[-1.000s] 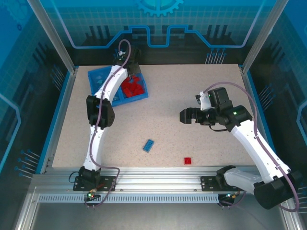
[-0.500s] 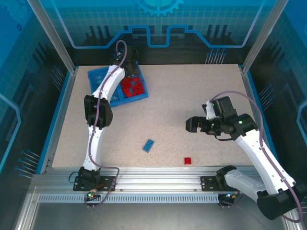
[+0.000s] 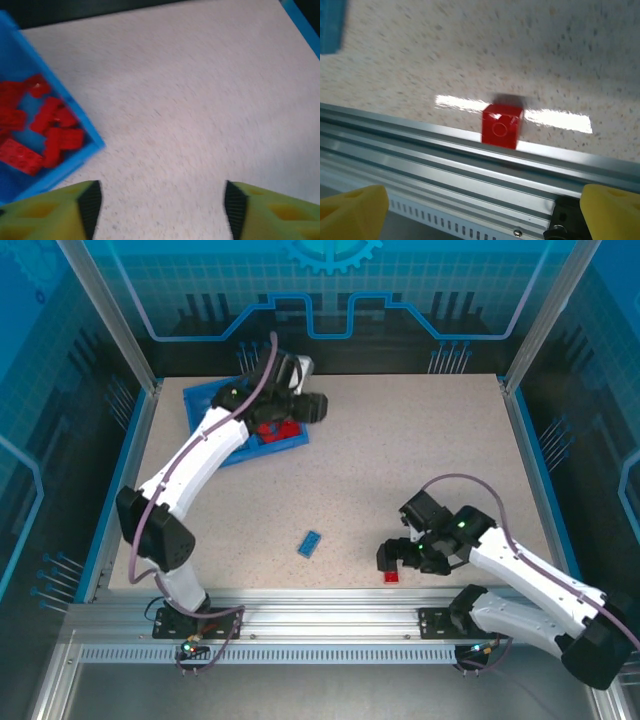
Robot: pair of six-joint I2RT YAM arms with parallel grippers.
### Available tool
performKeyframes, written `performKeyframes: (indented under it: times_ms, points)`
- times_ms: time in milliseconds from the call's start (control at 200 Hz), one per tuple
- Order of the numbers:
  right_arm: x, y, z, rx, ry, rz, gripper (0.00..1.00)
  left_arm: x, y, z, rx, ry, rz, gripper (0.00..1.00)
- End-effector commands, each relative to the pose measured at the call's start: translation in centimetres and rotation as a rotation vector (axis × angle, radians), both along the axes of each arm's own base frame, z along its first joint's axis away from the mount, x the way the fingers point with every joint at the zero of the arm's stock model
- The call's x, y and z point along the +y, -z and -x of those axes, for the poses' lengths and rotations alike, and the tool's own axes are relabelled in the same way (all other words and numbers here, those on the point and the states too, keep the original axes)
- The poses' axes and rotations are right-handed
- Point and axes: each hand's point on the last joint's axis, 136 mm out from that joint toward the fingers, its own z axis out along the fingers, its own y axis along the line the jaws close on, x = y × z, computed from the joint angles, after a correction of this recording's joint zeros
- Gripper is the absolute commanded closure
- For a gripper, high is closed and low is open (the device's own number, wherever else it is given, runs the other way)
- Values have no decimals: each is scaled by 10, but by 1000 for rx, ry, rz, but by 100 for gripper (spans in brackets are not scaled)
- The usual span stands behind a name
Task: Sort the legos into containers by color
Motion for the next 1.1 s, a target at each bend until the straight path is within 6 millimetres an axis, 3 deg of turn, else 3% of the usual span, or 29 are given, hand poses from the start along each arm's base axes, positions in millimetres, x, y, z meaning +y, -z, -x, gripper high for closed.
performKeyframes:
  times_ms: [0, 90, 185, 275, 480, 665, 820, 900, 1096]
  points:
    - [5, 15, -9, -25, 80, 43, 4, -28, 10, 55, -13, 342, 18, 19]
    - [11, 31, -9, -2, 59, 85, 6, -33, 11, 96, -38, 498, 48, 8]
    - [18, 45, -10, 26, 33, 114, 9, -23, 23, 117, -57, 542, 20, 1]
    - [23, 52, -14, 26, 1, 146, 15, -10, 36, 132, -55, 571, -39, 1]
    - [20, 78, -13, 90, -47, 268, 41, 2, 50, 169, -62, 659, -55, 1]
    - [26, 82, -15, 87, -119, 331, 63, 9, 53, 177, -131, 650, -53, 1]
    - [32, 69, -25, 37, -179, 319, 82, 12, 48, 177, -163, 643, -60, 1]
    - [41, 55, -38, -9, -216, 288, 85, 15, 43, 174, -206, 620, -69, 1]
    - [96, -10, -109, -214, -325, 166, 85, 27, 10, 171, -359, 520, -57, 1]
